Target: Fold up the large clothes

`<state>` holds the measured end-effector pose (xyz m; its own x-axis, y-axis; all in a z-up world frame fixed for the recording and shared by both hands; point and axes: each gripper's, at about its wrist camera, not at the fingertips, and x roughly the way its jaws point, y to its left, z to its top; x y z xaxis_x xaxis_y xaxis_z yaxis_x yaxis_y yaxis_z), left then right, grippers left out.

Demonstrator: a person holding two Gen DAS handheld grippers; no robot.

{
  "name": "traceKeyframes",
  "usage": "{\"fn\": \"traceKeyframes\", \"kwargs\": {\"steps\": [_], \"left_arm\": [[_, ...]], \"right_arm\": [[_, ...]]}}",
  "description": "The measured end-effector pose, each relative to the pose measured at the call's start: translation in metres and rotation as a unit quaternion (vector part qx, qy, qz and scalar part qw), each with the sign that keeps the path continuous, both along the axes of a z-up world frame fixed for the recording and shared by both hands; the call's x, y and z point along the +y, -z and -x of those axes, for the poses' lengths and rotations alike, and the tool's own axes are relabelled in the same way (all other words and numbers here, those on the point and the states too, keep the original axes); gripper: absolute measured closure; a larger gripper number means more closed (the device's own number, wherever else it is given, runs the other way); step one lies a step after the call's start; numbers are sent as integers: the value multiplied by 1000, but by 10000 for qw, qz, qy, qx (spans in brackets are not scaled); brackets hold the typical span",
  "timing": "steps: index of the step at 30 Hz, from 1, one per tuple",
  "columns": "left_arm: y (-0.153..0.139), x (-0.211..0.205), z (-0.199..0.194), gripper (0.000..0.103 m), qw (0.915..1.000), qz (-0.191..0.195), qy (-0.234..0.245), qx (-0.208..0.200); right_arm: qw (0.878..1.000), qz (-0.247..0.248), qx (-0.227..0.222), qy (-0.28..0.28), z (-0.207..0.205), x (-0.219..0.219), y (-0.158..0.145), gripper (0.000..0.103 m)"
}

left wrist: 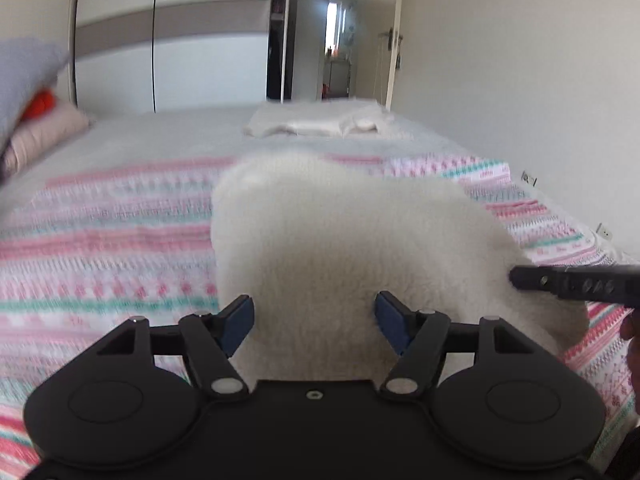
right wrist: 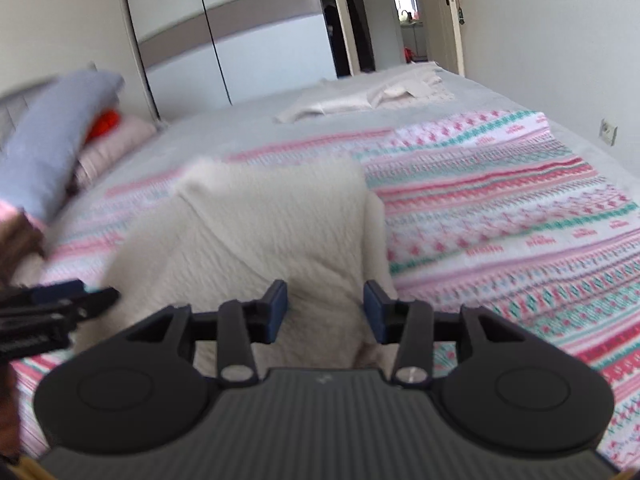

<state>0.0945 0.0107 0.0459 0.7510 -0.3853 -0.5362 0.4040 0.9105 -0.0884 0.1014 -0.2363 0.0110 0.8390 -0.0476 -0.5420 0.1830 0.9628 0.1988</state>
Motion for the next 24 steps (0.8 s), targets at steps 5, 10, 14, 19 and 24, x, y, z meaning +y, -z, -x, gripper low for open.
{"fn": "traceKeyframes", "kwargs": {"steps": [5, 10, 14, 19, 24], "left_arm": [[5, 2, 1, 36, 10000, 43, -11, -11], [-10, -1, 11, 34, 9993, 41, -350, 105], [-21, -1, 30, 21, 9985, -231, -498, -9], [-28, -2, 46, 15, 9977, -345, -583, 88], [-30, -1, 57, 1, 9968, -320, -679, 288]], "right_arm": [[9999, 47, 85, -88, -9, 0, 23, 58], [10000, -6, 84, -19, -4, 2, 13, 57], [9998, 185, 80, 19, 9, 8, 2, 43], [9998, 194, 26, 55, 26, 12, -11, 32], [9996, 269, -17, 0, 47, 24, -18, 28]]}}
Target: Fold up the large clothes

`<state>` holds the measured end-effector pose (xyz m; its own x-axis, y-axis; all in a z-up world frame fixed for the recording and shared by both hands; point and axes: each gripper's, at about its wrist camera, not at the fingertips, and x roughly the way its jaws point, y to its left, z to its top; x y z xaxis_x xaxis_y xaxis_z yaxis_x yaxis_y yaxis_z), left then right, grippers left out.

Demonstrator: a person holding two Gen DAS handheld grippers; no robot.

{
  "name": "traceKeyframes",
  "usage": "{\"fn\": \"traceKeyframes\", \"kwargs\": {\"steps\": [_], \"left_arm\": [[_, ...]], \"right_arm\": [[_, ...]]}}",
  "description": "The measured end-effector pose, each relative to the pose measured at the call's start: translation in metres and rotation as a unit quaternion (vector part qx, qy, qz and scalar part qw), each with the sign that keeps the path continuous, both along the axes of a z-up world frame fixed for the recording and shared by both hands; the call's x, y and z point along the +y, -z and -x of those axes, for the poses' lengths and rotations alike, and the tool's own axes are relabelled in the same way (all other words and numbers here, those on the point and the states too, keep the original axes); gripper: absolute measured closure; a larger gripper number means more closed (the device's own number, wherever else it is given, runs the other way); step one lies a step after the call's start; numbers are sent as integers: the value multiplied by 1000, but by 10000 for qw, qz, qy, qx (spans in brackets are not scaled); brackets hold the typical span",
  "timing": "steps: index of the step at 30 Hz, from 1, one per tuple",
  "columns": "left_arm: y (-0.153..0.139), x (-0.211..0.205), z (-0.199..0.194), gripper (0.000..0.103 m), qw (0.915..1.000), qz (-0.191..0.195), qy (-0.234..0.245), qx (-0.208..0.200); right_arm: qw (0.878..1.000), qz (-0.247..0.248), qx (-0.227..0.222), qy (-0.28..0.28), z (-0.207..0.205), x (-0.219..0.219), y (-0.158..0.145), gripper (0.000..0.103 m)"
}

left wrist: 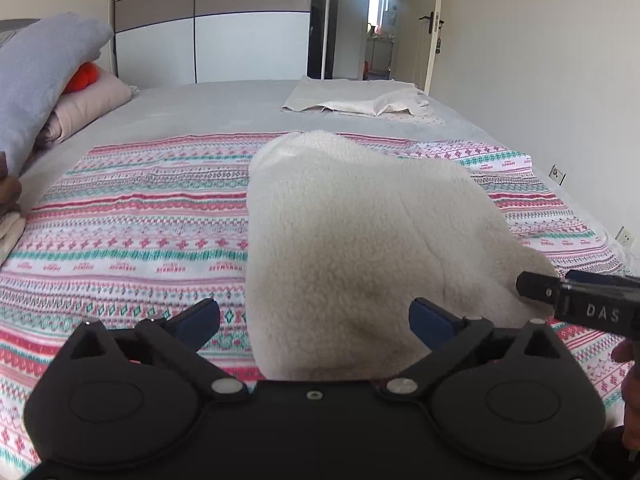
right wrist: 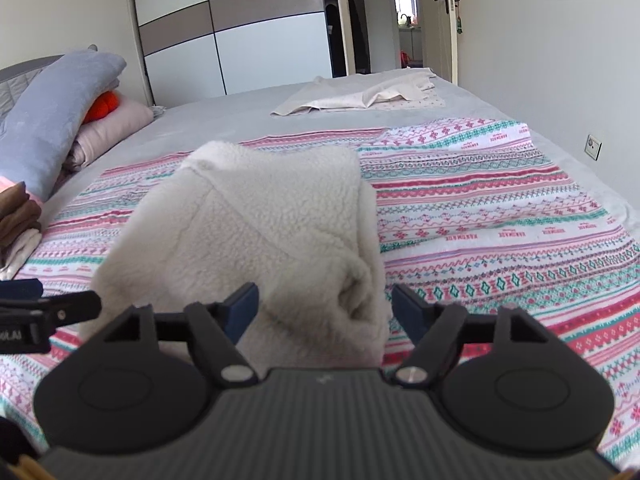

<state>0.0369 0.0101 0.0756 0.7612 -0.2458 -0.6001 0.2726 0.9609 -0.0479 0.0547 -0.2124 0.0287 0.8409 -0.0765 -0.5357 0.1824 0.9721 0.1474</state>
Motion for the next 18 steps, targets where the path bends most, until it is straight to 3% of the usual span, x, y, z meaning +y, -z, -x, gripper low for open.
{"fn": "traceKeyframes", "kwargs": {"steps": [1, 4, 11, 18], "left_arm": [[1, -1, 2, 0, 10000, -27, -30, 35], [4, -1, 6, 0, 9997, -102, -140, 162], [12, 0, 12, 0, 9968, -452, -499, 423], [15, 2, 21, 0, 9938, -599, -757, 550]], "right_arm": [[10000, -7, 4, -17, 4, 2, 0, 27], [10000, 29, 51, 26, 14, 8, 2, 11], [9987, 328, 337, 181, 26, 22, 2, 1], [9951, 626, 734, 231, 28, 33, 5, 1]]}}
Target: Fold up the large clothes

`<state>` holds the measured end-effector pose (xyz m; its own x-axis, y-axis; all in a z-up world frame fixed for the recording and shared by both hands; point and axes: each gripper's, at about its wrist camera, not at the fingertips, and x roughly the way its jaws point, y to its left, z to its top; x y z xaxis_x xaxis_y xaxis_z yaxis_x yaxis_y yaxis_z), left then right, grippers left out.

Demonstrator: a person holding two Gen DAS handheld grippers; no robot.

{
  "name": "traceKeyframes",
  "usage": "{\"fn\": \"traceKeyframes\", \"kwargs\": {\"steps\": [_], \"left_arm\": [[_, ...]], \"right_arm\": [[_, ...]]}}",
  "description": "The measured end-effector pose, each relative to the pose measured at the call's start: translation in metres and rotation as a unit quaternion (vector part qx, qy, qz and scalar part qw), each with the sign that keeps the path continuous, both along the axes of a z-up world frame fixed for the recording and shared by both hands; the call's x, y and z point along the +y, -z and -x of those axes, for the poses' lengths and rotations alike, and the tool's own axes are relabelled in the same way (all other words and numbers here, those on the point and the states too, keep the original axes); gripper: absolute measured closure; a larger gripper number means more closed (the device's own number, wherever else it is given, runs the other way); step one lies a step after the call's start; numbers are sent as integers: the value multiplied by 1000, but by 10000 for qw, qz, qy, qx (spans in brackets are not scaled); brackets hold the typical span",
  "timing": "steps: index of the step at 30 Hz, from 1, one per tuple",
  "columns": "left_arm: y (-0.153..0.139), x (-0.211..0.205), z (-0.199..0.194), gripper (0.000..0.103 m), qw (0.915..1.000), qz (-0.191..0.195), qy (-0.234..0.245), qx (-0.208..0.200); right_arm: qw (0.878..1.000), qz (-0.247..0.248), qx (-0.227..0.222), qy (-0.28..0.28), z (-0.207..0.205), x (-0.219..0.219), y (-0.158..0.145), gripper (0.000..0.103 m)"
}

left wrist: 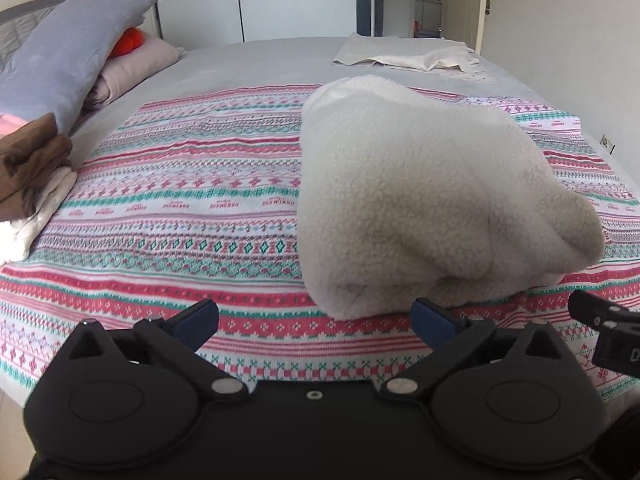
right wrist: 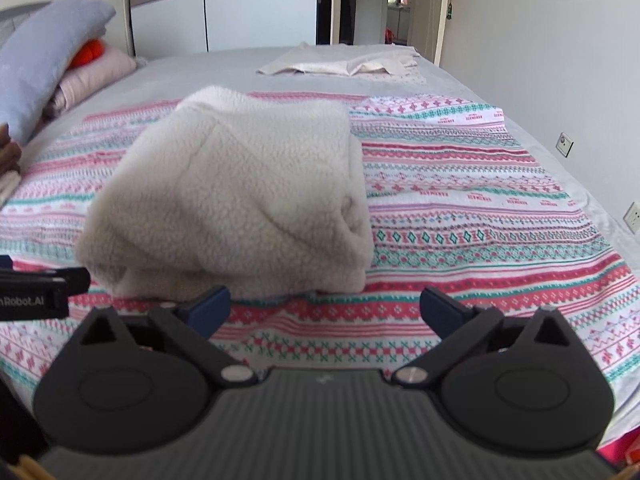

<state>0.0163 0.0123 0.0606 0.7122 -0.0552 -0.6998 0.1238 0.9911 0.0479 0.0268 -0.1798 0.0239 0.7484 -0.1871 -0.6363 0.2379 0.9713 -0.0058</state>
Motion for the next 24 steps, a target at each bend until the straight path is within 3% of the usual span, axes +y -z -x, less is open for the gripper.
{"fn": "traceKeyframes", "kwargs": {"steps": [9, 24], "left_arm": [[-1, -8, 10, 0, 10000, -42, -45, 16], [0, -24, 15, 0, 9998, -124, 147, 24]], "right_arm": [[9997, 210, 117, -27, 1, 3, 2, 0], [9998, 81, 165, -108, 0, -5, 9, 0]]}}
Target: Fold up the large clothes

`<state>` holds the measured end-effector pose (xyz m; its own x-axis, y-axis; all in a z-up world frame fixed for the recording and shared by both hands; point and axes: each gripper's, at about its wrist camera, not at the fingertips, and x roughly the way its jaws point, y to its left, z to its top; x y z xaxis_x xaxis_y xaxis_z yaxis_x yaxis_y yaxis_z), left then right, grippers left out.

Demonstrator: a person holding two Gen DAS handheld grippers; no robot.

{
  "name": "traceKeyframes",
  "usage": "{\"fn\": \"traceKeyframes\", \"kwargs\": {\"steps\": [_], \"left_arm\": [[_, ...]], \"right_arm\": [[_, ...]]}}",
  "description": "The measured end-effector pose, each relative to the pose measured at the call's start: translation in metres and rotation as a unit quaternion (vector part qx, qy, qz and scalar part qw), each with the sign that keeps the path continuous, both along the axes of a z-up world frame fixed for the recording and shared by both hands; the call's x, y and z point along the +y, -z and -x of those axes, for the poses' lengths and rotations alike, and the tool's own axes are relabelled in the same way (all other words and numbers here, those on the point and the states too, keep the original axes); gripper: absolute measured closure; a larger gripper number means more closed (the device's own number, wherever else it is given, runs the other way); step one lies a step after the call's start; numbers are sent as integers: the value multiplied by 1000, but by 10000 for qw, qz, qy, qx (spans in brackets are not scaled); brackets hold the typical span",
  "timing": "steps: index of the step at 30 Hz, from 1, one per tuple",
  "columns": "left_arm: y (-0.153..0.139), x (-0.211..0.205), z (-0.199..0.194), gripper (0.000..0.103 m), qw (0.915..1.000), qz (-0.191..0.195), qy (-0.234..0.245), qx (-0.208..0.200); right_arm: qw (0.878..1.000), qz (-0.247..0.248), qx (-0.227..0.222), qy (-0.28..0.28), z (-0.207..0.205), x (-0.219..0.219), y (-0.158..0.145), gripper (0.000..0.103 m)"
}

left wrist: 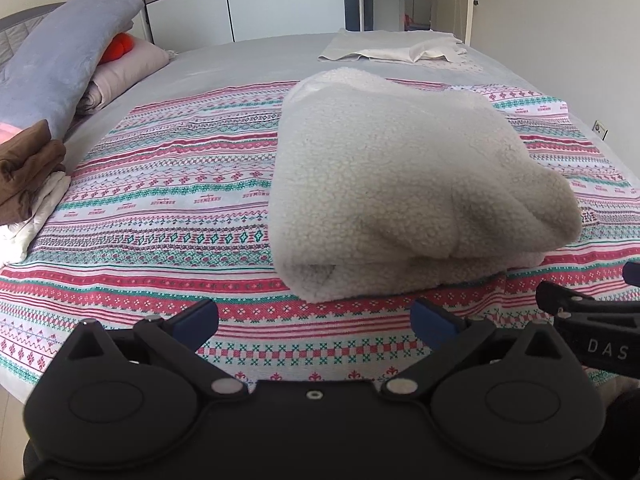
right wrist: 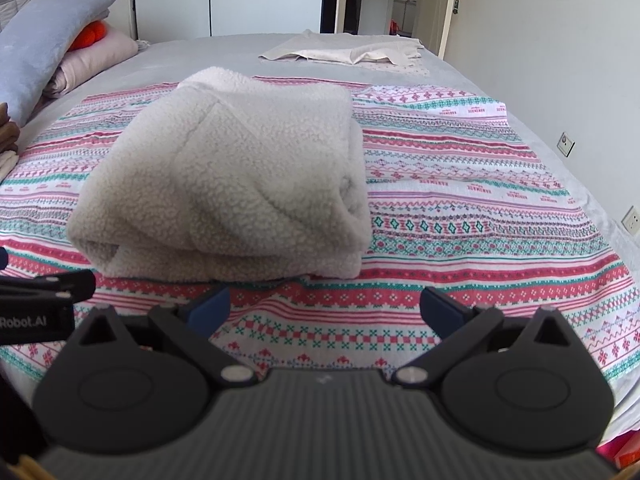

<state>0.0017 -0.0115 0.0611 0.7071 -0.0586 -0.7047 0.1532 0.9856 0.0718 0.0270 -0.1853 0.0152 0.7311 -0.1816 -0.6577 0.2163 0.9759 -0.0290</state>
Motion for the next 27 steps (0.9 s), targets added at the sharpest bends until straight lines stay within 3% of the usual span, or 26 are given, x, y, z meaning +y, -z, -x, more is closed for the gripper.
{"fn": "traceKeyframes", "kwargs": {"steps": [27], "left_arm": [[1, -3, 0, 0, 10000, -3, 48, 12]], "right_arm": [[10000, -35, 29, 2, -1, -1, 3, 0]]}}
